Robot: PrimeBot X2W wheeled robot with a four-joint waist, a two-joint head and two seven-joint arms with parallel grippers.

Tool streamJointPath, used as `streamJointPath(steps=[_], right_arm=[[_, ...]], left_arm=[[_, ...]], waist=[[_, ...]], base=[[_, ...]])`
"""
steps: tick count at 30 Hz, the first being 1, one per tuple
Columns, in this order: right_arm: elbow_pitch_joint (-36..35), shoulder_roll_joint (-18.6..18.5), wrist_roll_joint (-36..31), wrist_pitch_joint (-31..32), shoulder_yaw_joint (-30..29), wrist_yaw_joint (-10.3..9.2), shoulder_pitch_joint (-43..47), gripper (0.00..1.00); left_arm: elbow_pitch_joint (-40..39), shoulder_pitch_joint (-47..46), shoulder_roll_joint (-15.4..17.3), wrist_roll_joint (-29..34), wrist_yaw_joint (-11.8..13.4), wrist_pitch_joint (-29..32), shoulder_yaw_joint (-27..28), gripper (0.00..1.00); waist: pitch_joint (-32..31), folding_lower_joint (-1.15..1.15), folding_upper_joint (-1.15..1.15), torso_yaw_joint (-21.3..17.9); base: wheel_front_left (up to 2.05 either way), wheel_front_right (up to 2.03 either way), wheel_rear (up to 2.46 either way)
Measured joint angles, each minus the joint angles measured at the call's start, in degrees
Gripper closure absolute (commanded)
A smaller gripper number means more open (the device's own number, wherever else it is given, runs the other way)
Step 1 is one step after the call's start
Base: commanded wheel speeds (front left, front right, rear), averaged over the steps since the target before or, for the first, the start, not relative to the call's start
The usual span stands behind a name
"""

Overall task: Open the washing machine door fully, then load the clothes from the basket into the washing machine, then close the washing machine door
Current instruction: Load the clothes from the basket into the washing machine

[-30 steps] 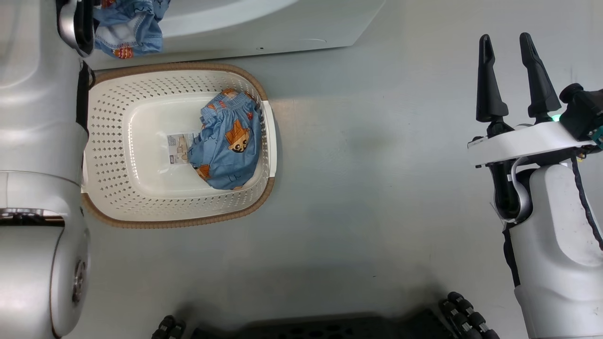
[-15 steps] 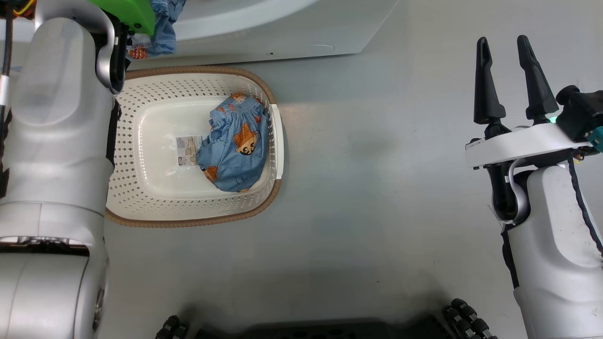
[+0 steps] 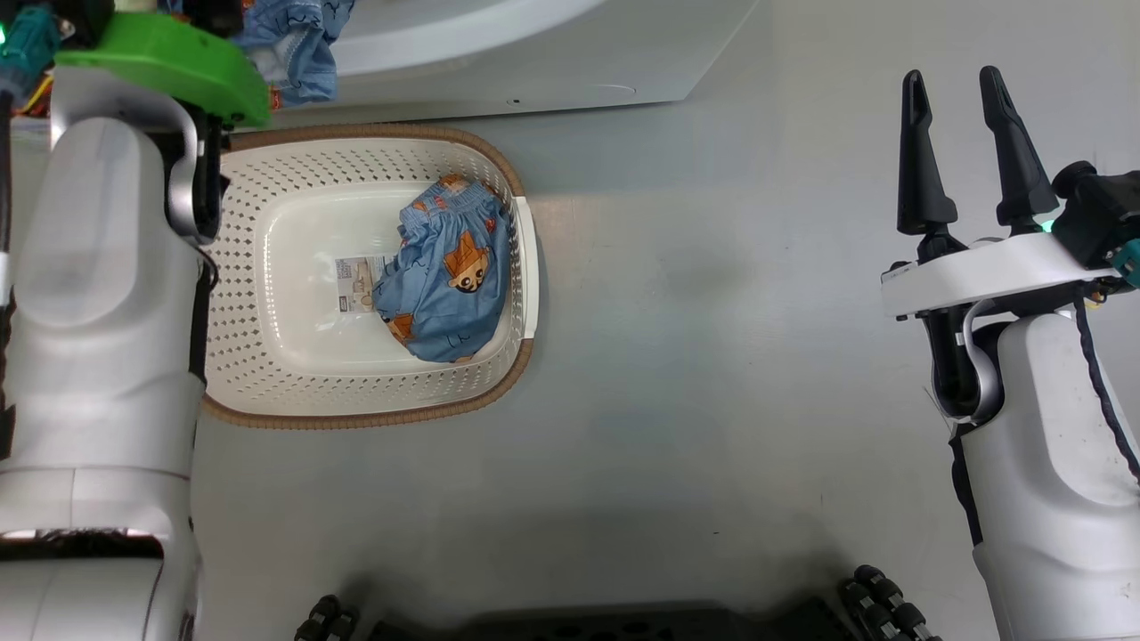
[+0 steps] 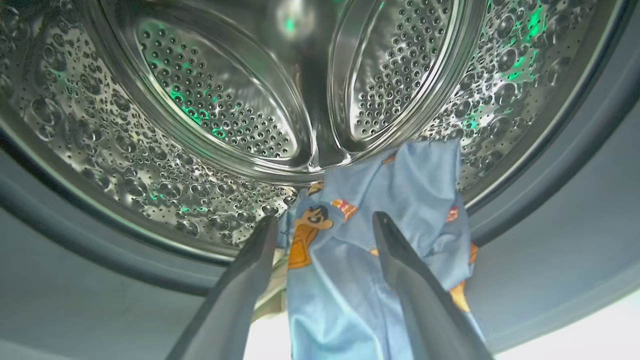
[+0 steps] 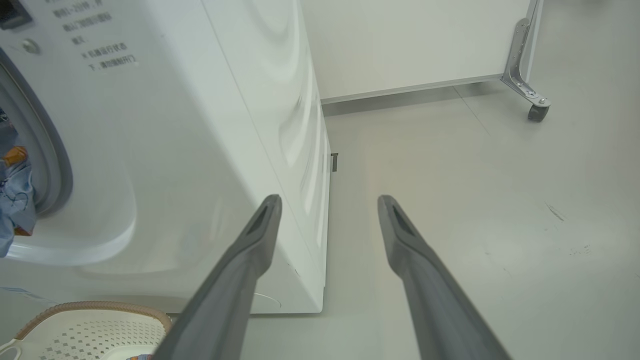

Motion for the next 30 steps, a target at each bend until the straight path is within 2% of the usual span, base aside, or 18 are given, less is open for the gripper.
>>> streamJointPath(steps=[4,20,30], right_arm=[[-0.1,0.0,0.0,0.0,0.0,0.00,0.0,0.00],[-0.2,-0.2,-0.1,0.0,0.2,0.00,0.0,0.00],[-0.5,-0.3,-0.4,0.0,0.2,0.00,0.0,0.00]], left_arm=[[-2.9,3.8,0.9,-0.1,0.4,0.0,1.0,0.00],[-13.4,13.9,0.7,-0.1,2.0,-0.1,3.1,0.00],[-16.9,20.9,0.8,-0.1,3.1,-0.1,5.3,0.00]], waist=[[0.1,0.00,0.00,0.0],[0.5,0.00,0.00,0.5],[0.5,0.00,0.00,0.6]], base=[[0.00,0.00,0.00],[0.00,0.00,0.00],[0.00,0.00,0.00]])
